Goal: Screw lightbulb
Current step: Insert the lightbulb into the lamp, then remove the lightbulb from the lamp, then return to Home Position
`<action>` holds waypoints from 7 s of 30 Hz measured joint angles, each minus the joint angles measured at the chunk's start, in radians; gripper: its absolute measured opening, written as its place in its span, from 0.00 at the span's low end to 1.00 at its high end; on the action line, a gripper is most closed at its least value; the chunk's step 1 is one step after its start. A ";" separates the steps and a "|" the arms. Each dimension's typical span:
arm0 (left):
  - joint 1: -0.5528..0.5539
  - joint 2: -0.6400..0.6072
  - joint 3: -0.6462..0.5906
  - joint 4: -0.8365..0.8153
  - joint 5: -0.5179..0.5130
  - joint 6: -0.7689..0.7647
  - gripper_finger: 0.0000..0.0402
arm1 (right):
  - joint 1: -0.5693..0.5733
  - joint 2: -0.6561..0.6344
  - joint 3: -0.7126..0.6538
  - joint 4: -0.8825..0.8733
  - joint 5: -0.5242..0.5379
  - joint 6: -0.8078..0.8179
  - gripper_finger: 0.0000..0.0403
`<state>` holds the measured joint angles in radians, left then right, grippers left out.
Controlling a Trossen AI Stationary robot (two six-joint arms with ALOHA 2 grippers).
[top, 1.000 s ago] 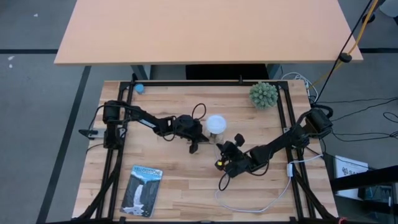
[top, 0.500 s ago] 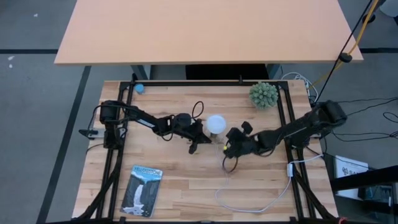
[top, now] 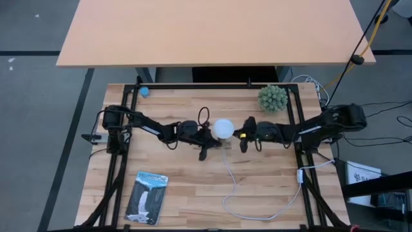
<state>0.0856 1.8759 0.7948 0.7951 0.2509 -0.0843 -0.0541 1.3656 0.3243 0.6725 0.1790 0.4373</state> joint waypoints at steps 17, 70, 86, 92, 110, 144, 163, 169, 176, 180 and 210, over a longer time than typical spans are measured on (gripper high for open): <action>0.066 0.000 0.000 -0.027 -0.048 0.006 0.00 | -0.004 0.136 0.101 0.019 0.050 -0.140 0.00; 0.136 -0.097 -0.001 -0.268 0.052 0.034 0.00 | 0.142 0.080 0.105 -0.063 0.056 0.022 0.00; 0.154 -0.059 -0.001 -0.118 0.066 0.066 0.00 | 0.118 0.084 0.105 -0.016 0.100 -0.014 0.00; 0.148 -0.056 -0.001 -0.075 0.069 0.047 0.00 | 0.119 0.085 0.105 -0.006 0.076 -0.019 0.00; 0.114 -0.057 -0.001 -0.103 0.069 0.003 0.00 | 0.099 0.084 0.115 -0.043 0.160 -0.006 0.00; 0.080 -0.056 -0.001 -0.106 0.072 -0.030 0.00 | 0.083 -0.055 0.116 -0.321 0.183 0.075 0.00; 0.121 -0.533 -0.055 -0.561 0.045 0.092 0.00 | 0.160 -0.368 0.116 -0.754 0.179 0.077 0.00; 0.059 -0.827 -0.236 -0.555 -0.084 0.059 0.00 | 0.208 -0.377 0.115 -0.824 0.180 0.101 0.00; -0.011 -1.110 -0.484 -0.462 -0.163 -0.039 0.00 | 0.244 -0.375 0.115 -0.821 0.183 0.101 0.00; -0.044 -1.197 -0.608 -0.361 -0.164 -0.042 0.00 | 0.247 -0.375 0.115 -0.820 0.186 0.101 0.00; -0.076 -1.842 -0.787 -0.597 -0.190 -0.015 0.00 | 0.292 -0.374 0.115 -0.825 0.160 0.170 0.00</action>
<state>0.0097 0.0342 0.0082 0.1977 0.0604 -0.0994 0.2379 0.9920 0.4397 -0.1520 0.3393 0.6075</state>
